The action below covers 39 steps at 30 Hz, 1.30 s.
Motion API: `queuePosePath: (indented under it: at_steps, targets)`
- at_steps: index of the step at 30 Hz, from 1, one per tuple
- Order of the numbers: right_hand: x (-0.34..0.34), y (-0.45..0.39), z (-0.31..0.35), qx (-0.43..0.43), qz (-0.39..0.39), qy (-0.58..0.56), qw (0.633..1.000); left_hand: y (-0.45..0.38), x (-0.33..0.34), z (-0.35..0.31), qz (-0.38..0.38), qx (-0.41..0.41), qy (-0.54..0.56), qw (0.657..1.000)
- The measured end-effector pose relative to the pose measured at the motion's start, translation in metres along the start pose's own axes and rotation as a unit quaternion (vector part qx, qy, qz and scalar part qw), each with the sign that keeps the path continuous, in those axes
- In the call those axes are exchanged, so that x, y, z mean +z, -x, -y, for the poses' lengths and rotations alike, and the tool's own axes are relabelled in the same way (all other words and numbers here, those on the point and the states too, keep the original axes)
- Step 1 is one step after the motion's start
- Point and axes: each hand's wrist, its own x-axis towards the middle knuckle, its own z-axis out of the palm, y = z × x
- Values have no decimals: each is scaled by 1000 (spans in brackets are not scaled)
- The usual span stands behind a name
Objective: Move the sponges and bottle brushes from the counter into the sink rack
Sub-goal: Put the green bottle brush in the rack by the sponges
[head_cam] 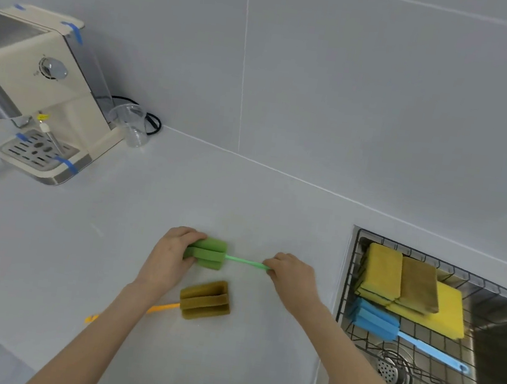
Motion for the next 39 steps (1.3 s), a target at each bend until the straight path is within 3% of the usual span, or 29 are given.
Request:
queuePosePath:
  at_steps: [12,20,25,29,31,33,35,37,39]
  targets:
    - [-57,116,-133,135,-31,56,989,-5,93,-146,44,148,25,988]
    - [-66,188,-198,222,-37,48,973,6,154,-228,77,195,34,977]
    - [-64,203,-226,250,-11,42,967,5,181,-251,139,197,15,970]
    - [-64,207,-247,300,-45,-60,951,-1,184,-263,86,213,-7,973]
    - [-65,209,-251,340,-126,-228,903,-3,180,-267,90,133,34,986]
    - [-66,207,-246,353,-192,-428,810,-2,179,-273,176,55,118,976]
    - [-64,202,-232,330,-204,-604,696,6,183,-282,288,57,145,945]
    - [-57,193,-216,301,-202,-720,592,14,188,-292,330,89,161,926]
    - [-51,186,-204,291,-198,-767,536,17,195,-296,322,115,175,923]
